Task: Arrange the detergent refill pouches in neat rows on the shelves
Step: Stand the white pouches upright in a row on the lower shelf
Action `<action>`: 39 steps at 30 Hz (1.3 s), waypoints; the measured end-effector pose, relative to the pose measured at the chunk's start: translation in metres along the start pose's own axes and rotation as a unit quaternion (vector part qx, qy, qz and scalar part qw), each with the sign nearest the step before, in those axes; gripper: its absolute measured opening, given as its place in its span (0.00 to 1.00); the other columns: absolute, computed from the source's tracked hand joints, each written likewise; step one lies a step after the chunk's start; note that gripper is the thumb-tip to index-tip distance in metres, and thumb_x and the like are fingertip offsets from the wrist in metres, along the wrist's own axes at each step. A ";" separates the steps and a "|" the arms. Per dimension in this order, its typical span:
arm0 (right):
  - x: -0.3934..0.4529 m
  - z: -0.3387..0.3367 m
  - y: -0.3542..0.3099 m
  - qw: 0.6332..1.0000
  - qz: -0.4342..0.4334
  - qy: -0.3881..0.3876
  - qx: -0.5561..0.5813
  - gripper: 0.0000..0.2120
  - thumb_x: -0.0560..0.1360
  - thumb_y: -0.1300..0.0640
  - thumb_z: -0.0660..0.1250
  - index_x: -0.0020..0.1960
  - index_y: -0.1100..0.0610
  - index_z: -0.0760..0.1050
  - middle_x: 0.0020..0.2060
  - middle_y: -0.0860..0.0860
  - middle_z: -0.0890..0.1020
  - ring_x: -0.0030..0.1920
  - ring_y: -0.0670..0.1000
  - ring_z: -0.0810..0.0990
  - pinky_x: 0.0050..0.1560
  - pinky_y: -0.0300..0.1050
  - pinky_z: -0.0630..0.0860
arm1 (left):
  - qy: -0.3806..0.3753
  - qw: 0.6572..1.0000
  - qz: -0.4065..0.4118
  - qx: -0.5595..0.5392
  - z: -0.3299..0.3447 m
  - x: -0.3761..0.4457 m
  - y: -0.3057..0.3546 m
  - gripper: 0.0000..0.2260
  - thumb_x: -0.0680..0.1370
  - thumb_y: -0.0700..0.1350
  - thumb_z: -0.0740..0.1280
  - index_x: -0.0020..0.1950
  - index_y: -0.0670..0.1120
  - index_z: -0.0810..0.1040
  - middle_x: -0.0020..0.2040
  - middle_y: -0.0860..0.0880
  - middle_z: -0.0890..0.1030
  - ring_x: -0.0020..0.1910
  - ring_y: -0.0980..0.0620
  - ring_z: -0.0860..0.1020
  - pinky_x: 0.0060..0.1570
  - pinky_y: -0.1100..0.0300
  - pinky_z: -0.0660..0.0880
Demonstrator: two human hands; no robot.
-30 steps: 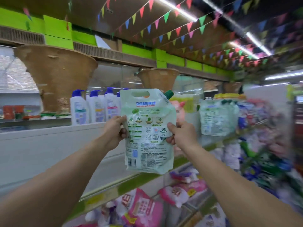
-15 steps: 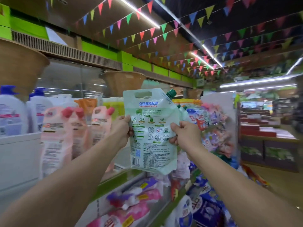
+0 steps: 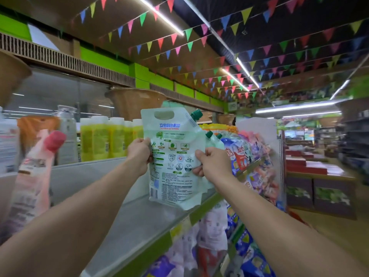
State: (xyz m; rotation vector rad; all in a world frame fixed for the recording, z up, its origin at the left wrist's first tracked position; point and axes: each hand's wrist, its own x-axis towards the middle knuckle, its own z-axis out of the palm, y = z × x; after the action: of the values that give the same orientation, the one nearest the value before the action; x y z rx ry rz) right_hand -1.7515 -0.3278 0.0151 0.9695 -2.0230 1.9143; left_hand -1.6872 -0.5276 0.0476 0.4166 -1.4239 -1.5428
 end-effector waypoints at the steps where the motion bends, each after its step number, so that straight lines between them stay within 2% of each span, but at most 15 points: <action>1: 0.011 0.006 0.007 1.000 0.000 -0.005 -0.006 0.15 0.78 0.54 0.65 0.42 0.67 0.73 0.35 0.65 0.83 0.24 0.48 0.81 0.26 0.39 0.76 | 0.005 1.000 -0.003 0.003 0.003 0.012 -0.006 0.09 0.82 0.44 0.60 0.43 0.46 0.72 0.33 0.48 0.72 0.30 0.52 0.68 0.29 0.58 0.66; 6: 0.050 0.032 0.039 0.999 0.019 -0.049 0.009 0.12 0.78 0.56 0.64 0.40 0.63 0.73 0.28 0.58 0.81 0.27 0.51 0.83 0.35 0.49 0.82 | 0.025 0.999 -0.018 0.021 0.007 0.058 -0.041 0.07 0.82 0.44 0.59 0.48 0.43 0.73 0.39 0.46 0.76 0.33 0.51 0.72 0.30 0.57 0.70; 9: 0.063 0.042 0.057 0.996 0.023 -0.086 0.007 0.13 0.78 0.56 0.63 0.39 0.64 0.72 0.28 0.59 0.81 0.27 0.51 0.83 0.40 0.55 0.82 | 0.057 0.998 -0.023 0.025 0.008 0.073 -0.060 0.08 0.82 0.43 0.59 0.44 0.44 0.72 0.41 0.44 0.77 0.34 0.49 0.74 0.34 0.54 0.74; 11: 0.066 0.047 0.070 0.993 0.016 -0.117 -0.019 0.14 0.79 0.55 0.62 0.41 0.65 0.73 0.30 0.60 0.81 0.27 0.49 0.83 0.39 0.53 0.82 | 0.054 0.997 -0.041 0.037 0.004 0.080 -0.074 0.09 0.82 0.43 0.60 0.44 0.44 0.72 0.39 0.44 0.75 0.34 0.49 0.73 0.35 0.53 0.74; 15: 0.066 0.049 0.086 0.989 -0.051 -0.129 -0.046 0.16 0.79 0.54 0.62 0.32 0.56 0.68 0.25 0.51 0.77 0.26 0.45 0.82 0.31 0.47 0.80 | 0.036 0.996 -0.060 0.059 -0.003 0.082 -0.085 0.08 0.82 0.44 0.60 0.52 0.41 0.76 0.43 0.43 0.79 0.41 0.45 0.77 0.43 0.50 0.76; 18: 0.067 0.048 0.083 0.983 -0.069 -0.162 -0.050 0.15 0.78 0.55 0.62 0.34 0.59 0.71 0.24 0.53 0.79 0.26 0.46 0.82 0.33 0.50 0.82 | 0.028 0.994 -0.070 0.082 -0.011 0.078 -0.081 0.07 0.82 0.44 0.60 0.51 0.42 0.74 0.40 0.44 0.77 0.38 0.46 0.76 0.40 0.51 0.76; 21: 0.065 0.044 0.082 0.979 -0.079 -0.180 -0.045 0.15 0.77 0.55 0.62 0.36 0.62 0.73 0.25 0.55 0.80 0.25 0.45 0.82 0.34 0.52 0.82 | 0.033 0.992 -0.071 0.097 -0.013 0.072 -0.078 0.05 0.81 0.44 0.61 0.52 0.43 0.74 0.45 0.41 0.75 0.42 0.45 0.75 0.43 0.49 0.75; 25: 0.061 0.042 0.085 0.978 -0.086 -0.187 -0.045 0.16 0.78 0.54 0.61 0.33 0.58 0.69 0.26 0.54 0.79 0.27 0.46 0.83 0.35 0.54 0.82 | 0.061 0.988 -0.069 0.126 -0.007 0.063 -0.077 0.12 0.80 0.43 0.61 0.57 0.39 0.77 0.51 0.38 0.81 0.44 0.43 0.79 0.49 0.46 0.79; 29: 0.063 0.038 0.088 0.974 -0.077 -0.214 -0.025 0.14 0.76 0.51 0.64 0.39 0.62 0.76 0.30 0.55 0.82 0.29 0.47 0.83 0.40 0.55 0.82 | 0.085 0.981 -0.061 0.163 -0.004 0.052 -0.071 0.12 0.79 0.41 0.59 0.56 0.37 0.77 0.53 0.37 0.82 0.44 0.43 0.80 0.47 0.48 0.79; 32: 0.061 0.034 0.088 0.972 -0.073 -0.223 0.005 0.11 0.75 0.49 0.65 0.47 0.57 0.76 0.39 0.52 0.83 0.35 0.50 0.84 0.44 0.55 0.82 | 0.092 0.976 -0.058 0.190 -0.003 0.031 -0.063 0.14 0.78 0.44 0.59 0.59 0.40 0.76 0.52 0.41 0.79 0.44 0.43 0.79 0.42 0.52 0.77; 35: 0.054 0.030 0.087 0.974 -0.057 -0.219 0.024 0.20 0.75 0.46 0.66 0.61 0.57 0.72 0.50 0.50 0.80 0.45 0.53 0.82 0.50 0.54 0.80 | 0.111 0.967 -0.057 0.222 -0.004 -0.002 -0.058 0.12 0.79 0.47 0.59 0.58 0.44 0.75 0.54 0.45 0.76 0.44 0.46 0.77 0.38 0.55 0.74; 37: 0.046 0.026 0.089 0.975 -0.054 -0.215 0.024 0.22 0.74 0.45 0.66 0.62 0.57 0.70 0.52 0.49 0.77 0.48 0.52 0.80 0.50 0.49 0.77 | 0.120 0.962 -0.055 0.240 -0.005 -0.028 -0.056 0.10 0.79 0.48 0.60 0.58 0.46 0.74 0.53 0.46 0.75 0.42 0.48 0.76 0.37 0.56 0.73; 39: 0.035 0.021 0.090 0.976 -0.063 -0.209 -0.007 0.19 0.74 0.44 0.66 0.57 0.54 0.69 0.50 0.49 0.75 0.48 0.51 0.75 0.46 0.45 0.69 | 0.119 0.958 -0.061 0.254 -0.009 -0.056 -0.057 0.10 0.79 0.48 0.61 0.58 0.46 0.73 0.52 0.46 0.75 0.42 0.48 0.76 0.37 0.56 0.72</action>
State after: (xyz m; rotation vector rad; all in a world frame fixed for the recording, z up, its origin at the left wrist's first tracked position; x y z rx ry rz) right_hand -1.8241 -0.3632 -0.0426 1.5652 -2.1139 1.7404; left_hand -1.6769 -0.4957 -0.0250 0.9803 -1.6148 -1.1548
